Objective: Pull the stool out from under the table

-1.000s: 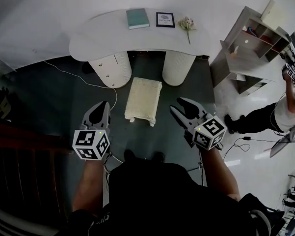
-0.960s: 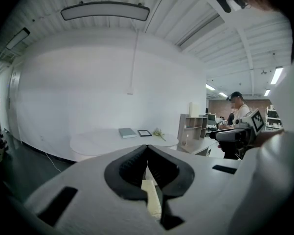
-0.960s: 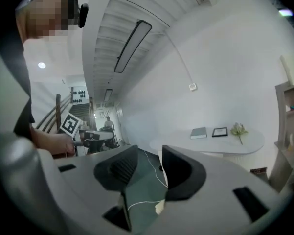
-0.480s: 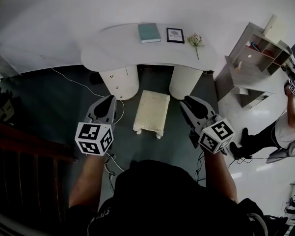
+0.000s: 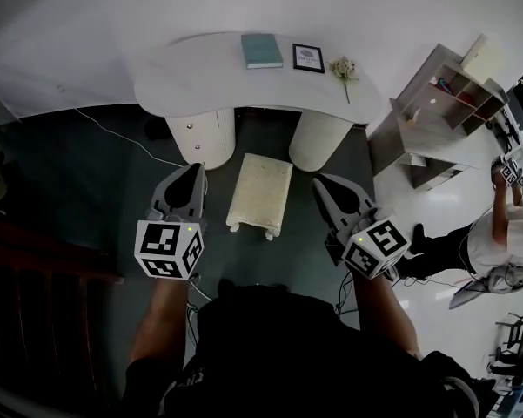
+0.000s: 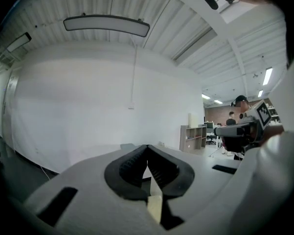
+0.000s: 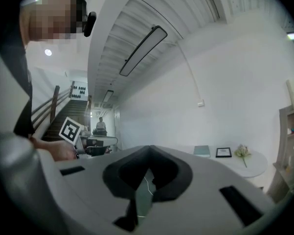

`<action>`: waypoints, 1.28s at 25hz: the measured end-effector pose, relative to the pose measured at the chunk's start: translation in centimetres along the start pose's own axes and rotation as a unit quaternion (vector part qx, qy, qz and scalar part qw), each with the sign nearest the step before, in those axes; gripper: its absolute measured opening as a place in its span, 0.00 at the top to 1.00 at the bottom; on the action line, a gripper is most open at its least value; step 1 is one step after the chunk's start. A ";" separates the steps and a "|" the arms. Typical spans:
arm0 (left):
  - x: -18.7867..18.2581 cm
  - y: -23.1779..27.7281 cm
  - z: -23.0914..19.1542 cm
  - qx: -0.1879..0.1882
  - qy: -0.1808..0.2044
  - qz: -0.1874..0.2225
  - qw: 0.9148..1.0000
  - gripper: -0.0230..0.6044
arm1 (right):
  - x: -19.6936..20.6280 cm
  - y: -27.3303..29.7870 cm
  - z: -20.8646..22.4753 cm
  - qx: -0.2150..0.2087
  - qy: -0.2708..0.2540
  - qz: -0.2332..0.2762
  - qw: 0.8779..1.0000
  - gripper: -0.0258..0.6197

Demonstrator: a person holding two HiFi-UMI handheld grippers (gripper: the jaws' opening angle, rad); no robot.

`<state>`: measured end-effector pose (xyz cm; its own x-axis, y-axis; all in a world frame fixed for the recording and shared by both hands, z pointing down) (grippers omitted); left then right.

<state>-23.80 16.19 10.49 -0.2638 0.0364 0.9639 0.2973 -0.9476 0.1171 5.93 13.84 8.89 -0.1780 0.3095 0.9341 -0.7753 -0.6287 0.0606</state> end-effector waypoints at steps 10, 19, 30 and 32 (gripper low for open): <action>2.8 -0.9 0.1 0.008 -0.012 -0.022 1.000 0.96 | 1.6 -0.5 -0.2 0.002 -0.027 0.002 1.000 0.96; 2.8 -1.0 0.6 0.027 -0.002 -0.033 0.999 0.96 | 2.1 -0.3 -0.3 0.006 -0.028 0.002 1.000 0.96; 2.7 -2.4 -1.1 -0.003 -0.012 -0.036 0.999 0.96 | 1.8 -0.3 -0.4 0.001 -0.024 0.008 1.000 0.96; 2.5 -2.6 -1.3 -0.005 -0.011 -0.032 0.999 0.96 | 2.0 -0.3 -0.5 0.001 -0.024 0.008 1.000 0.96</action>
<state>-26.45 18.35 12.32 -0.2619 0.1043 0.9594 0.2714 -0.9461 0.1770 5.50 15.02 10.53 -0.1620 0.2648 0.9506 -0.7718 -0.6343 0.0451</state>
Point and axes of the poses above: the fingertips, and each gripper's own axes: y forward along the fingers, z to its right, x out of its underside, the point moved 8 cm from there along -y, backward along the fingers, and after that the axes turned 15 degrees about y, right-handed, at the moved point
